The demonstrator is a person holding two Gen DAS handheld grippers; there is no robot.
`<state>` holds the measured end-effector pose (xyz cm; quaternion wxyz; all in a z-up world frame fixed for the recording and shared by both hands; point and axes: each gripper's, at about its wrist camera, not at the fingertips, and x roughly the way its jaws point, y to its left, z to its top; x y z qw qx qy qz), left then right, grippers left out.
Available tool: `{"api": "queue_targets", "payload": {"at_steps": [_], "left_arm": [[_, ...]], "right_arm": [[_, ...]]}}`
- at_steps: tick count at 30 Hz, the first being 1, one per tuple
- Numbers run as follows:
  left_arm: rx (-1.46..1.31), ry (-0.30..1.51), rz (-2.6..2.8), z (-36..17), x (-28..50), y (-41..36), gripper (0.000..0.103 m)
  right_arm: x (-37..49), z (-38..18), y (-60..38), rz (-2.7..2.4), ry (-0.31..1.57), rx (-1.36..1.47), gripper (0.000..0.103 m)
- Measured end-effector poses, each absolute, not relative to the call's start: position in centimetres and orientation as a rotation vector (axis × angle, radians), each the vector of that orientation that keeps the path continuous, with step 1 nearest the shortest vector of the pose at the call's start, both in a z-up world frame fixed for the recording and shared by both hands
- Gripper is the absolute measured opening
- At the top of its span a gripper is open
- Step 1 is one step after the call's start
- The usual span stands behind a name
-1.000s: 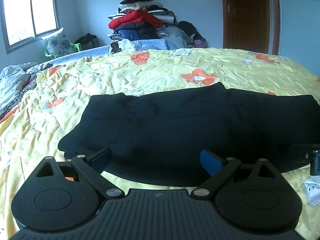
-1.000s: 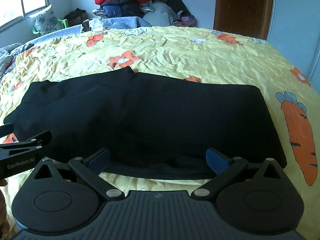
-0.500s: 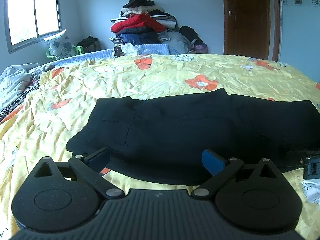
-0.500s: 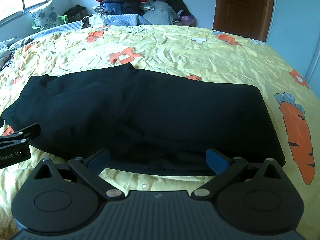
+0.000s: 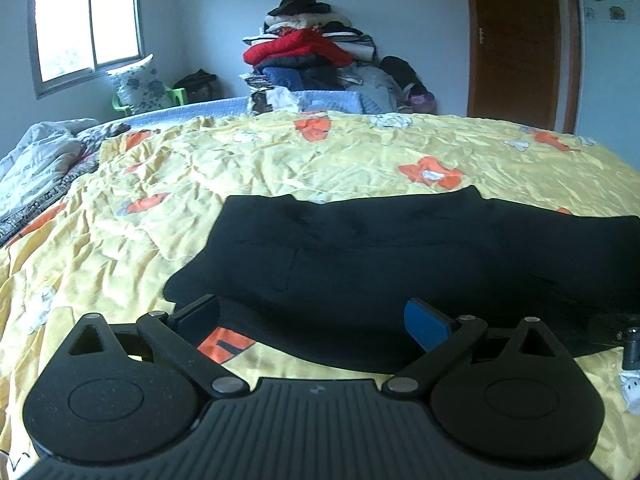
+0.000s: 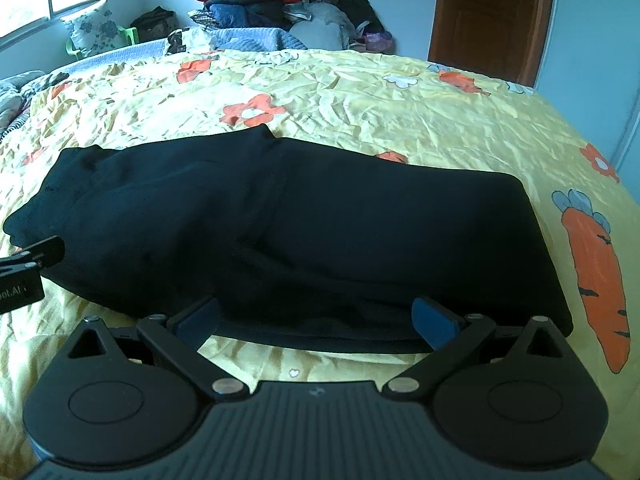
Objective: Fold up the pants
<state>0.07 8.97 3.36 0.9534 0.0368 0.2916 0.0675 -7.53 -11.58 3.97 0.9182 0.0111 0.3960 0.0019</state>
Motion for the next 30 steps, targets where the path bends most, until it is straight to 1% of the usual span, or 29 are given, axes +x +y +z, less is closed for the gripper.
{"api": "queue_targets", "payload": {"at_steps": [3, 5, 10, 13, 17, 22, 25, 27, 28, 29, 30], "left_arm": [[0.039, 0.602, 0.161, 3.8, 0.2, 10.4, 0.101], [0.01, 0.602, 0.191, 4.2, 0.2, 11.8, 0.101], [-0.073, 0.613, 0.338, 5.1, 0.3, 16.8, 0.101], [-0.087, 0.597, 0.426, 5.4, -0.1, 19.6, 0.101], [-0.125, 0.623, 0.469, 5.5, -0.3, 22.7, 0.1], [-0.299, 0.675, 0.416, 5.2, -0.2, 25.6, 0.098], [-0.396, 0.716, 0.347, 4.6, 0.5, 26.8, 0.098], [-0.443, 0.733, 0.312, 4.3, 1.0, 27.0, 0.098], [-0.469, 0.741, 0.291, 4.1, 1.2, 27.1, 0.098], [-0.5, 0.748, 0.267, 3.8, 1.6, 27.2, 0.098], [-0.533, 0.751, 0.242, 3.6, 1.8, 27.3, 0.098]], "right_arm": [[-7.6, 4.5, -10.9, 0.028, 0.785, -0.003, 0.103], [-8.1, 5.4, -9.9, 0.078, 0.717, -0.056, 0.103], [-9.8, 7.0, -4.5, 0.237, 0.466, -0.383, 0.103], [-9.6, 6.5, -0.8, 0.309, 0.403, -0.529, 0.103], [-10.2, 5.0, 3.8, 0.478, 0.307, -0.687, 0.103], [-10.3, 2.5, 9.2, 0.545, 0.211, -0.919, 0.102], [-9.5, 1.8, 11.1, 0.569, 0.214, -0.96, 0.102], [-8.8, 1.4, 11.8, 0.596, 0.243, -0.964, 0.095], [-8.4, 1.1, 12.1, 0.599, 0.256, -0.968, 0.086], [-7.9, 0.8, 12.3, 0.594, 0.273, -0.976, 0.076], [-7.4, 0.4, 12.4, 0.592, 0.296, -0.989, 0.069]]}}
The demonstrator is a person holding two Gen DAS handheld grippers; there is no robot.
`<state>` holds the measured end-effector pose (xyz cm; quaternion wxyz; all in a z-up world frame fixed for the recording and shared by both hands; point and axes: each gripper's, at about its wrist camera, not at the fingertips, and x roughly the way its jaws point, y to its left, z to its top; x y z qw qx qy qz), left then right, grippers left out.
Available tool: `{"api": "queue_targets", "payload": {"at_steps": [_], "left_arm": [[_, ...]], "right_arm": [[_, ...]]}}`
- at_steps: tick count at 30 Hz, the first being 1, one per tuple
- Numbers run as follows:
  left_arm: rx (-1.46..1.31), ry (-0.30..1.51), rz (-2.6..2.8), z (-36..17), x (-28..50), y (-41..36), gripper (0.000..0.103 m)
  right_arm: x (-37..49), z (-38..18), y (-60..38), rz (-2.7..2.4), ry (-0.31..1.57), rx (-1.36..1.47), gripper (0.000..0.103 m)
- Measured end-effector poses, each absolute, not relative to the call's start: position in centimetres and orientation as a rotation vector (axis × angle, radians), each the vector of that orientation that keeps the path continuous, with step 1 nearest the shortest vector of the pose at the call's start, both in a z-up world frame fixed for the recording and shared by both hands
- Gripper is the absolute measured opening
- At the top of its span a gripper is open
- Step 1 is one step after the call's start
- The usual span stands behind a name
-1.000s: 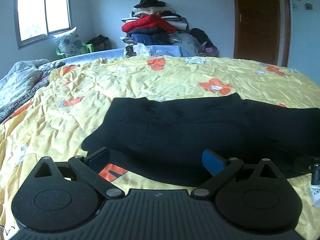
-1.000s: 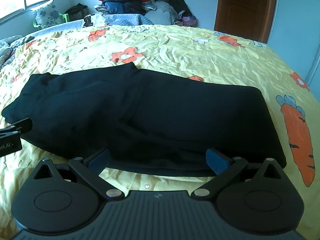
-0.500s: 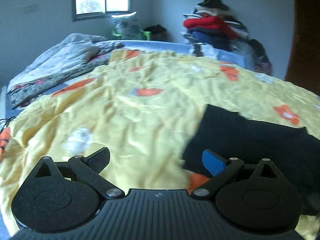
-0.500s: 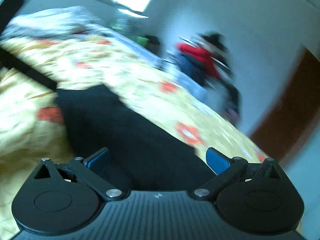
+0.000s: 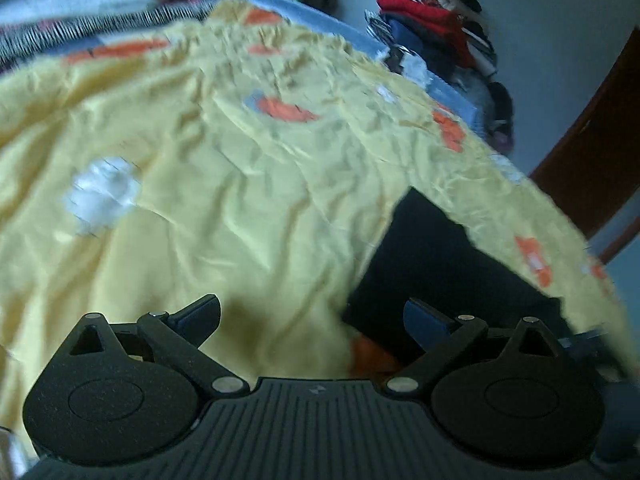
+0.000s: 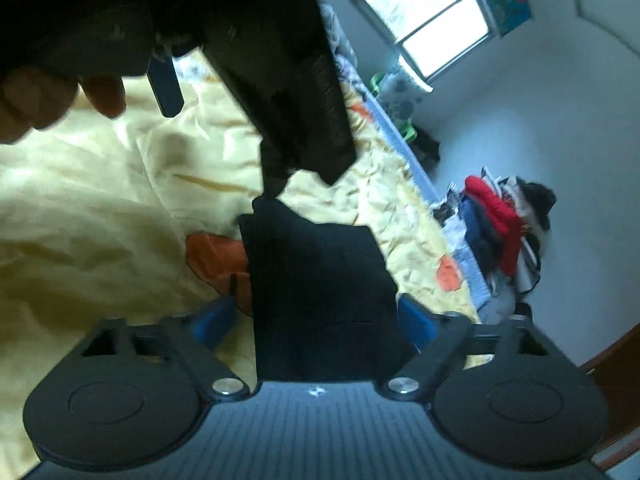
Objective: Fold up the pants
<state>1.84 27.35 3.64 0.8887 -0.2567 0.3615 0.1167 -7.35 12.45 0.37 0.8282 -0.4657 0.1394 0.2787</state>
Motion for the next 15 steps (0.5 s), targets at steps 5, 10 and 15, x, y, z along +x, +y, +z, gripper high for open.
{"api": "queue_targets", "payload": {"at_steps": [5, 10, 15], "left_arm": [[-0.705, 0.791, 0.128, 2.3, 3.4, 28.3, 0.098], [-0.845, 0.824, 0.012, 1.1, 5.1, 28.3, 0.1], [-0.958, 0.811, -0.051, 0.2, 7.1, 28.4, 0.1]], "right_arm": [[-5.9, -0.6, 12.7, 0.641, 0.335, -0.981, 0.034], [-6.2, -1.1, 13.6, 0.658, 0.284, -1.002, 0.012], [-4.4, 2.2, 11.1, 0.703, 0.35, -0.767, 0.009]]}}
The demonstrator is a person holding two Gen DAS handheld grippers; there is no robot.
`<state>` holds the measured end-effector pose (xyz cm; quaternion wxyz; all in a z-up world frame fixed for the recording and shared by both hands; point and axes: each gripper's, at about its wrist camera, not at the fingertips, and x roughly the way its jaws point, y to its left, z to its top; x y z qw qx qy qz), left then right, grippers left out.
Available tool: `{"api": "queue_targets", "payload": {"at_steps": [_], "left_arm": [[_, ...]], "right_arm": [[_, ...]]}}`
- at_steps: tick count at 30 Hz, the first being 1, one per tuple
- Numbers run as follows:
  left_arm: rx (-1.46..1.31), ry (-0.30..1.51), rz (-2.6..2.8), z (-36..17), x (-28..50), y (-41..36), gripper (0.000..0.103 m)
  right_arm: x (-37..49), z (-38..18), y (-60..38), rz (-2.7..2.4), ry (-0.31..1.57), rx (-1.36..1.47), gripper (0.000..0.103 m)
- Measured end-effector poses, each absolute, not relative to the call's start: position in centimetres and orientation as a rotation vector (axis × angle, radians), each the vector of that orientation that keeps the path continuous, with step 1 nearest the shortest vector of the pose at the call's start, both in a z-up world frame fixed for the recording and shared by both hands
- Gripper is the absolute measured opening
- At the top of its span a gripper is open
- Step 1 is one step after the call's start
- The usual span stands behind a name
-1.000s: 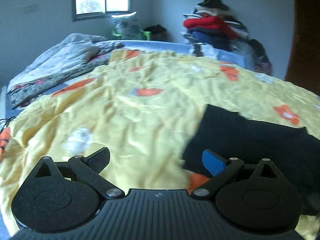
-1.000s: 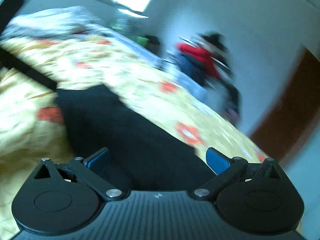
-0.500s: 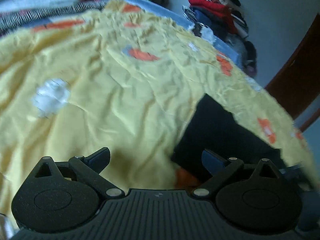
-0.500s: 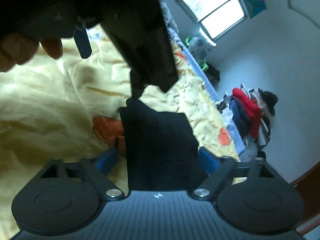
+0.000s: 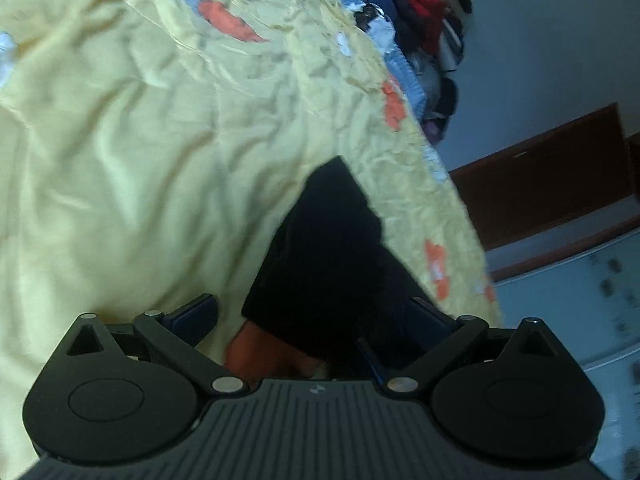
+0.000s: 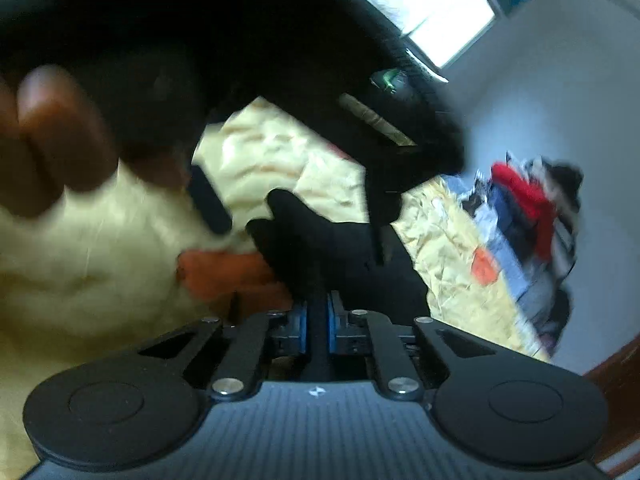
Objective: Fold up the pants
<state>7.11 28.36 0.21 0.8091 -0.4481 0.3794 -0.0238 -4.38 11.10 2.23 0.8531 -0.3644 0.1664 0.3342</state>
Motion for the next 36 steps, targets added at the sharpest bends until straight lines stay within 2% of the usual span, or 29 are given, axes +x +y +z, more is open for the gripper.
{"api": "queue_targets", "payload": {"at_steps": [2, 3, 4, 7, 9, 11, 13, 16, 21, 26, 29, 36], "left_arm": [[-1.04, 0.823, -0.087, -0.6, 8.0, 28.2, 0.094], [-1.07, 0.816, -0.1, -0.8, 8.3, 28.2, 0.082], [-1.09, 0.815, -0.126, -1.0, 8.7, 28.0, 0.064], [-1.126, 0.839, -0.145, -1.9, 9.8, 27.8, 0.038], [-1.108, 0.84, -0.13, -2.1, 9.9, 27.6, 0.027], [-1.098, 0.832, -0.12, -2.2, 9.8, 27.7, 0.018], [-1.073, 0.82, -0.108, -2.0, 9.3, 27.7, 0.016], [-0.995, 0.791, -0.1, -1.0, 8.8, 27.1, 0.016], [-0.823, 0.733, -0.086, 1.8, 8.2, 24.9, 0.015], [-0.62, 0.681, -0.066, 4.8, 7.3, 20.6, 0.016], [-0.476, 0.654, -0.031, 6.6, 6.6, 17.5, 0.016], [-0.312, 0.58, -0.116, 9.7, 6.1, 9.5, 0.019]], "right_arm": [[-3.7, 3.1, 10.3, 0.704, 0.363, -0.713, 0.009], [-3.3, 3.4, 10.0, 0.705, 0.368, -0.691, 0.009], [-3.0, 3.6, 9.8, 0.712, 0.373, -0.675, 0.009], [-2.5, 3.1, 10.1, 0.716, 0.36, -0.71, 0.009], [-2.9, 2.4, 10.7, 0.71, 0.349, -0.767, 0.01], [-3.0, 1.4, 11.5, 0.7, 0.358, -0.815, 0.016], [-2.6, 0.9, 11.7, 0.698, 0.373, -0.824, 0.024], [-2.2, 2.7, 9.9, 0.801, 0.456, -0.715, 0.029], [1.5, 7.7, 2.1, 0.825, 0.54, -0.257, 0.029], [6.0, 5.5, 1.9, 0.742, 0.644, -0.19, 0.029], [5.6, 5.7, 1.3, 0.758, 0.61, -0.1, 0.029], [5.0, 6.5, -7.5, 0.727, 0.601, 0.237, 0.029]]}}
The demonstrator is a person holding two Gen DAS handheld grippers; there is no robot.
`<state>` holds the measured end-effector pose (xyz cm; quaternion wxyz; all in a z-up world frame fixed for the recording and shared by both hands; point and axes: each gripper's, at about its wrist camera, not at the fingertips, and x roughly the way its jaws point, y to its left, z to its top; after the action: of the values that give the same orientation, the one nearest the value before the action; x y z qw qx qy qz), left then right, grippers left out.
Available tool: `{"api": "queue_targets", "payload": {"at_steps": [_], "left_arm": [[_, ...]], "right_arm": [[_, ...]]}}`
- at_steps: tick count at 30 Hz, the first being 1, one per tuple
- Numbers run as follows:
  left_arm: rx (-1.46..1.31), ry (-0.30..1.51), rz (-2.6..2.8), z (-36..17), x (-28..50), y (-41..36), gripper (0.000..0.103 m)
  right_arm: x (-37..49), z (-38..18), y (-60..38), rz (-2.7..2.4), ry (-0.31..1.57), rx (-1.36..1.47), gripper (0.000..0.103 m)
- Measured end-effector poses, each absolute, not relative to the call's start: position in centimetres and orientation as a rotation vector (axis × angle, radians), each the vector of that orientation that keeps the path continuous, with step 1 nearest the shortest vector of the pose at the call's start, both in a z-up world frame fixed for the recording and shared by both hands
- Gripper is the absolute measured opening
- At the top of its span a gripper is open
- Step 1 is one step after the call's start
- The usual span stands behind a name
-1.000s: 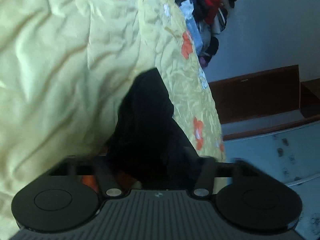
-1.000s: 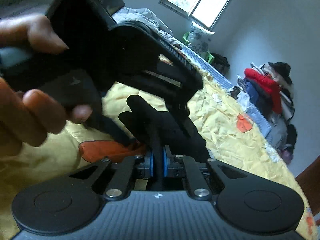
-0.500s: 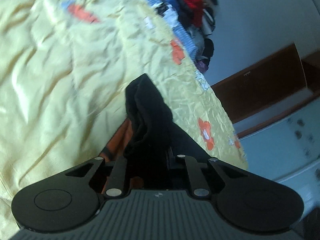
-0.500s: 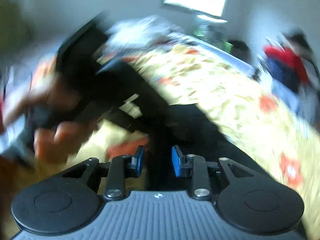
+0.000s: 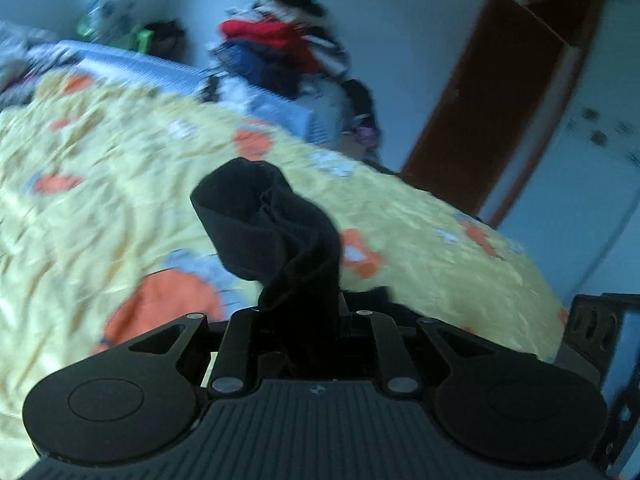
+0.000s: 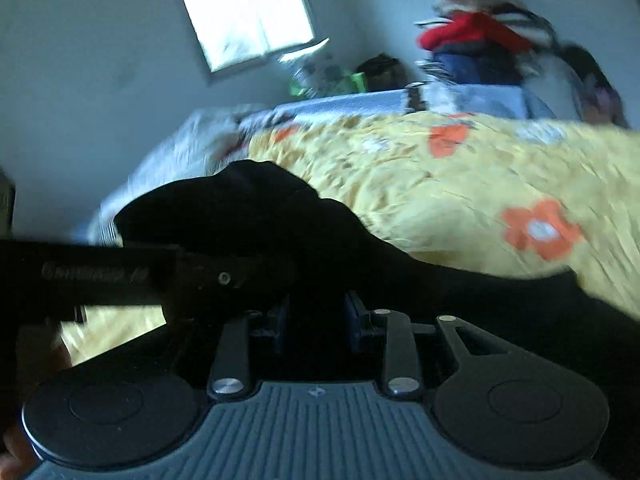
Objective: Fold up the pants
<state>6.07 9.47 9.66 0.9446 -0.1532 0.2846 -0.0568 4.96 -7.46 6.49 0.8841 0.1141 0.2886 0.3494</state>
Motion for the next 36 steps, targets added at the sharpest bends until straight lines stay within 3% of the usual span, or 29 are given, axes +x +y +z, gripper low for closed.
{"api": "queue_targets", "payload": {"at_steps": [8, 20, 25, 27, 34, 35, 36], "left_arm": [[-0.146, 0.525, -0.358, 10.7, 6.4, -2.9, 0.023], [-0.051, 0.64, -0.592, 5.7, 7.5, -16.1, 0.028], [-0.043, 0.677, -0.665, 4.0, 7.2, -18.1, 0.039], [-0.045, 0.711, -0.696, 3.4, 7.2, -18.2, 0.042], [-0.207, 0.858, -0.795, 3.3, 7.1, -13.7, 0.06], [-0.212, 0.846, -0.764, 3.5, 7.1, -12.7, 0.061], [-0.218, 0.831, -0.739, 3.8, 7.1, -11.8, 0.062]], "right_arm": [[2.7, 6.6, -18.8, 0.587, 0.549, 0.461, 0.029], [-1.3, 2.0, -30.4, 0.369, 0.56, 0.558, 0.031], [-2.1, 1.7, -32.4, 0.336, 0.607, 0.469, 0.031], [-2.8, 1.3, -33.0, 0.327, 0.645, 0.413, 0.037], [-6.8, 2.4, -37.0, 0.132, 0.625, 0.314, 0.043], [-6.5, 2.7, -38.0, 0.126, 0.597, 0.367, 0.046], [-6.0, 2.9, -38.7, 0.144, 0.574, 0.438, 0.057]]}}
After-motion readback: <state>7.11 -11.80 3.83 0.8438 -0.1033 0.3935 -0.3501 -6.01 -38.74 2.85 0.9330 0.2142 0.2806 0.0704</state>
